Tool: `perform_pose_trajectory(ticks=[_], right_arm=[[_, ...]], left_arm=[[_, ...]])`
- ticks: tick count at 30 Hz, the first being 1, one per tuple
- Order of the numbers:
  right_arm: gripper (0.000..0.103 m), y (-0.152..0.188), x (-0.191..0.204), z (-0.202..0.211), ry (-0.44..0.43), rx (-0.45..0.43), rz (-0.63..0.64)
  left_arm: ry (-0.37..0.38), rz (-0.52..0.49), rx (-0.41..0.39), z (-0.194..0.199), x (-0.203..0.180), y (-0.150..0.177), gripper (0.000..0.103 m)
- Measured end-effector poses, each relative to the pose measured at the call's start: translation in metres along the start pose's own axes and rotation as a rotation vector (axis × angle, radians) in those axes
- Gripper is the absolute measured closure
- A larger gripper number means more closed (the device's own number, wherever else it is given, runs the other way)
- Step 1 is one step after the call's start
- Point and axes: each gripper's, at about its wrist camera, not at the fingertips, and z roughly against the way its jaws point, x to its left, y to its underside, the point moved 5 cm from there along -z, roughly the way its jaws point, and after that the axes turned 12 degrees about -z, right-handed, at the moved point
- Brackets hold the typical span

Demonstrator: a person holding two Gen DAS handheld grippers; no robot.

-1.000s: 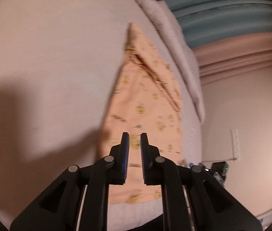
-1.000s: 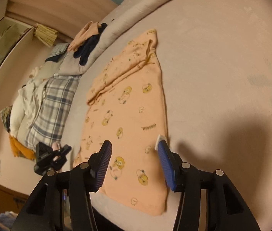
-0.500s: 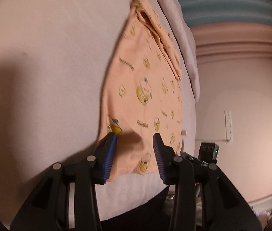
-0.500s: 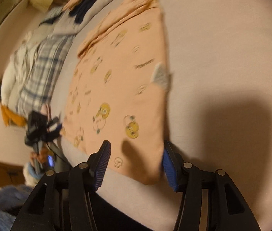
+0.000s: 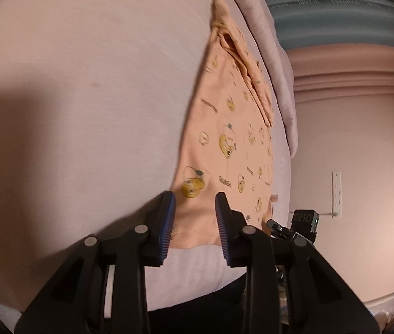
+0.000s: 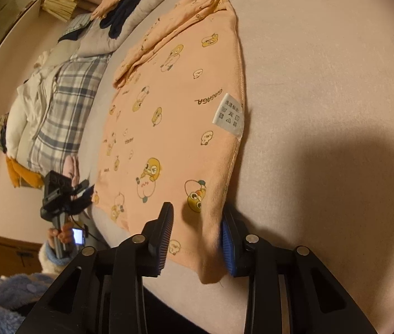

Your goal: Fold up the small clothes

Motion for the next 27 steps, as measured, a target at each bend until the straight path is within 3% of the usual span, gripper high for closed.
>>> perform_pose_trajectory(ticks=[2, 7, 14, 20, 25, 27], right_arm=[[0.066, -0.001, 0.003, -0.002, 0.004, 0.001, 0.005], [0.062, 0.000, 0.007, -0.003, 0.011, 0.002, 0.024], [0.062, 0.000, 0.009, -0.005, 0.011, -0.004, 0.027], [0.062, 0.001, 0.009, -0.004, 0.007, -0.005, 0.028], [0.062, -0.005, 0.011, -0.009, 0.006, 0.000, 0.032], [0.057, -0.005, 0.013, -0.010, 0.000, -0.001, 0.038]], left_arm=[[-0.006, -0.001, -0.021, 0.007, 0.001, 0.000, 0.063], [-0.019, -0.032, 0.007, -0.003, -0.003, -0.005, 0.060], [0.077, -0.066, 0.065, -0.041, -0.016, -0.021, 0.058], [0.126, -0.032, 0.056, -0.026, -0.008, -0.013, 0.062], [0.192, -0.038, 0.092, -0.039, -0.016, -0.014, 0.057], [0.200, -0.065, 0.111, -0.047, -0.025, -0.017, 0.048]])
